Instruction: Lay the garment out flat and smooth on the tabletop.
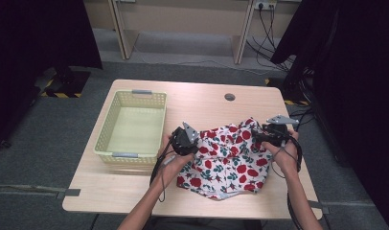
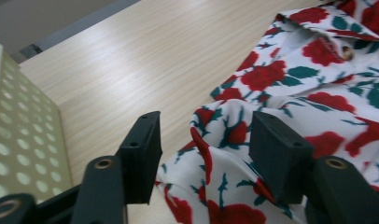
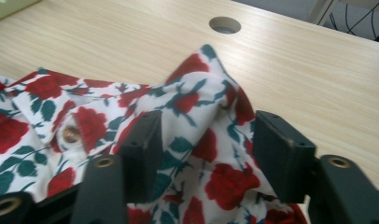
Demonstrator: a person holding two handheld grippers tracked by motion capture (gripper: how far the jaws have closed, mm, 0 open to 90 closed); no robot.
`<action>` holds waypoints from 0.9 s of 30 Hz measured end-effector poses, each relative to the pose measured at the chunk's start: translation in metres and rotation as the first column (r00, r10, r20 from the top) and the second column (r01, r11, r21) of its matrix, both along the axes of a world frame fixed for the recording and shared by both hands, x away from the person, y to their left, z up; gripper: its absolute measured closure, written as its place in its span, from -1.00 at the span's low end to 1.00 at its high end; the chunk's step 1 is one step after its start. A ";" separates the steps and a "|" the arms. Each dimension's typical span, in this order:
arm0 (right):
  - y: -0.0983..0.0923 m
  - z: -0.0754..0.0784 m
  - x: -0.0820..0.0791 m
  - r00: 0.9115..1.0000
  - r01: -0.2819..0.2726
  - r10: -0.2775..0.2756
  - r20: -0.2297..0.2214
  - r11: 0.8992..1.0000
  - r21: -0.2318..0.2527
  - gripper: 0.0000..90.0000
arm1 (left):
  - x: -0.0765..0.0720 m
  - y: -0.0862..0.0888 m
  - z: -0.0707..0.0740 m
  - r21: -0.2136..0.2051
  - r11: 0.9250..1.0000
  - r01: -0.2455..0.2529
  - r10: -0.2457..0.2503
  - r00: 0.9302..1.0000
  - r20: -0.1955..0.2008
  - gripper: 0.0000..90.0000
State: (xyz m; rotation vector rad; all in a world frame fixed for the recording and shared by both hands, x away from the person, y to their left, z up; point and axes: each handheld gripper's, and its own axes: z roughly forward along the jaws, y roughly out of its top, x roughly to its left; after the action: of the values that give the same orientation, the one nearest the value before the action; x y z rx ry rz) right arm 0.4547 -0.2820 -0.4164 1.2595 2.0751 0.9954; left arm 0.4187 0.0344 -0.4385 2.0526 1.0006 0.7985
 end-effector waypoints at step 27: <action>0.024 -0.039 -0.030 0.995 -0.081 0.077 -0.067 0.995 -0.064 0.56 | -0.014 -0.021 -0.039 0.003 0.999 0.053 -0.052 0.993 -0.105 -0.43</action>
State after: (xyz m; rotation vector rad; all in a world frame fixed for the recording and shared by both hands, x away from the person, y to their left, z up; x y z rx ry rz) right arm 0.4250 -0.2578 -0.4557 1.1989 2.2044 0.9225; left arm 0.4044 0.0130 -0.4770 2.1354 0.9980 0.6726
